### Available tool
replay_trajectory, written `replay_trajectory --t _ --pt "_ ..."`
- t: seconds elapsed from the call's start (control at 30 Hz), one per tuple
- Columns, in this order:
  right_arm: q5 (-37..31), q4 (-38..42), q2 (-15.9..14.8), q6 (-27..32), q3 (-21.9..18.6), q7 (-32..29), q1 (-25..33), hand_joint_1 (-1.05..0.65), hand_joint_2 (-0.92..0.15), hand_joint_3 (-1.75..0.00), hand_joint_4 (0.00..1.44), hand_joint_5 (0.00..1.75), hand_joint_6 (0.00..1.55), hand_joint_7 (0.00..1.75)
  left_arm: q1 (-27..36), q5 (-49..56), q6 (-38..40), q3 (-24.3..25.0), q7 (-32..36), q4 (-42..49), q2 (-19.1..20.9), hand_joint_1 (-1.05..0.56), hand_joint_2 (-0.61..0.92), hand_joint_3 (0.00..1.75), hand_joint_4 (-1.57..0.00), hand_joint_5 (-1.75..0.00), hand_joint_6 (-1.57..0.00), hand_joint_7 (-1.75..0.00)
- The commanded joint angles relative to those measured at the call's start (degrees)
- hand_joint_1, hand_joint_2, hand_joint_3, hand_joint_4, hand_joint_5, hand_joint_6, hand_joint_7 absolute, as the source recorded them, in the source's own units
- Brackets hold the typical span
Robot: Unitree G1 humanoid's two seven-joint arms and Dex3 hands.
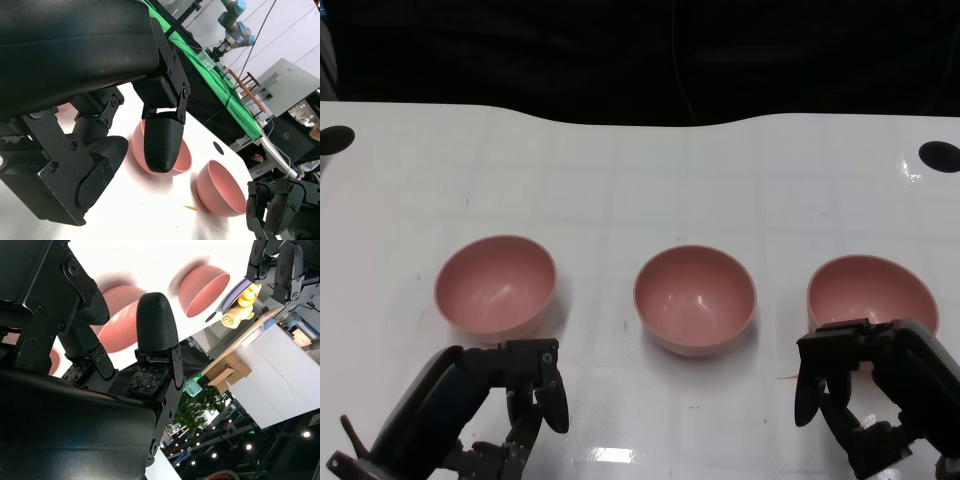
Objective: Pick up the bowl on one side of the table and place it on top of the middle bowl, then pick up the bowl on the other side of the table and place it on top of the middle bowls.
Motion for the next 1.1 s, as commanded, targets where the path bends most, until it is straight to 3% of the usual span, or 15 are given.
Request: replay_trajectory --t 0.03,0.53,0.67,0.77,0.93,1.0,1.1 --pt "0.6 0.2 -1.1 -0.5 -0.5 0.2 -0.4 0.28 -0.01 -1.71 1.02 1.69 0.98 1.32 -0.2 0.6 -0.8 0.5 0.8 0.5 0.5 0.08 0.22 1.63 -0.88 -1.71 -0.85 -1.46" --pt "0.8 -0.2 -0.9 -0.6 -0.4 0.2 -0.2 0.29 0.00 -1.72 1.02 1.67 0.98 1.32 0.1 2.0 -0.6 1.3 2.5 0.2 -0.1 0.10 0.23 1.59 -0.85 -1.68 -0.85 -1.42" --pt "0.7 -0.1 -0.8 -0.5 -0.3 0.3 -0.3 0.28 0.00 -1.72 1.03 1.68 0.98 1.32 -0.2 3.2 -1.9 2.4 5.5 1.3 -1.2 0.11 0.32 1.45 -0.82 -1.53 -0.83 -1.22" --pt "0.5 0.2 -0.7 -0.9 -0.3 0.0 -0.4 0.27 -0.01 -1.72 1.02 1.68 0.98 1.32 -0.2 4.2 -1.1 3.6 8.4 1.4 -2.5 0.04 0.41 1.14 -0.69 -1.42 -0.80 -0.90" --pt "0.3 0.0 -0.4 -1.1 -0.4 -0.3 -0.2 0.26 -0.01 -1.73 1.02 1.68 0.98 1.33 1.6 9.9 6.2 4.8 12.5 -3.7 -3.8 -0.16 0.79 0.28 -0.54 -1.06 -0.75 -0.33" --pt "0.2 -0.6 -0.4 -0.5 -0.4 -0.1 0.1 0.24 -0.01 -1.73 1.02 1.69 0.97 1.33 2.7 12.7 11.2 4.8 13.2 -7.4 -4.4 -0.23 0.86 0.13 -0.43 -0.98 -0.67 -0.19" --pt "0.3 -0.7 -0.4 -0.7 -0.4 -0.1 0.1 0.24 -0.01 -1.74 1.01 1.70 0.97 1.34 3.8 17.6 17.5 4.5 13.9 -12.2 -4.8 -0.32 0.90 0.05 -0.32 -0.85 -0.57 -0.08"
